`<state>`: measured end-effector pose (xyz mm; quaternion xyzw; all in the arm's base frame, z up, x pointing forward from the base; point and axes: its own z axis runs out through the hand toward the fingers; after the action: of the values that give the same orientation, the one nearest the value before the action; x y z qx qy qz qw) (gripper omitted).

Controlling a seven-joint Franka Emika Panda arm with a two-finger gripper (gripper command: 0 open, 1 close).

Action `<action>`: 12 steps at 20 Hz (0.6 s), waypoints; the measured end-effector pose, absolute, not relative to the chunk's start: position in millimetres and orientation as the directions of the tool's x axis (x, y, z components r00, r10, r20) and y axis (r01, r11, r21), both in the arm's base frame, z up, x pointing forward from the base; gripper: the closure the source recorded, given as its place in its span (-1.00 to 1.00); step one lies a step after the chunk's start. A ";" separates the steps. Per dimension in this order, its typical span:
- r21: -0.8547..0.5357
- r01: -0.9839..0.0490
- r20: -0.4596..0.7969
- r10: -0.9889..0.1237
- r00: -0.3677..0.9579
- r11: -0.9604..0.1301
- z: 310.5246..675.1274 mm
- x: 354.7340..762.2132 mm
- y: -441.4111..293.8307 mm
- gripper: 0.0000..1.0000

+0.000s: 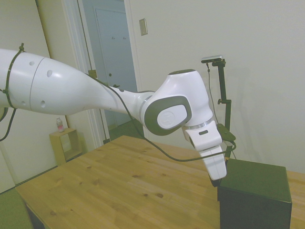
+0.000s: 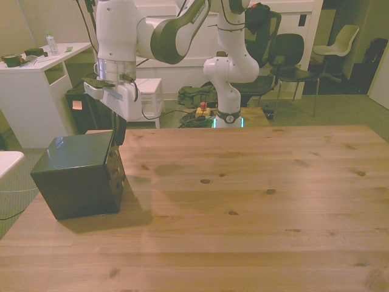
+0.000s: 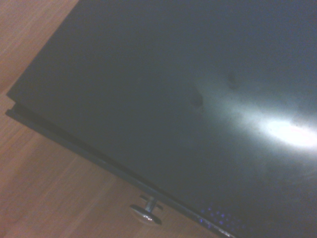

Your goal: Close the top drawer

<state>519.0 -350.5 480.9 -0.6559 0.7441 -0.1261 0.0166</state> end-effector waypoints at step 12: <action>-0.195 -0.975 0.132 -0.982 -0.132 0.105 478.6 520.9 -352.5 1.00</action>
<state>520.9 -352.5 478.6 -0.6584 0.7432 -0.1178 0.0154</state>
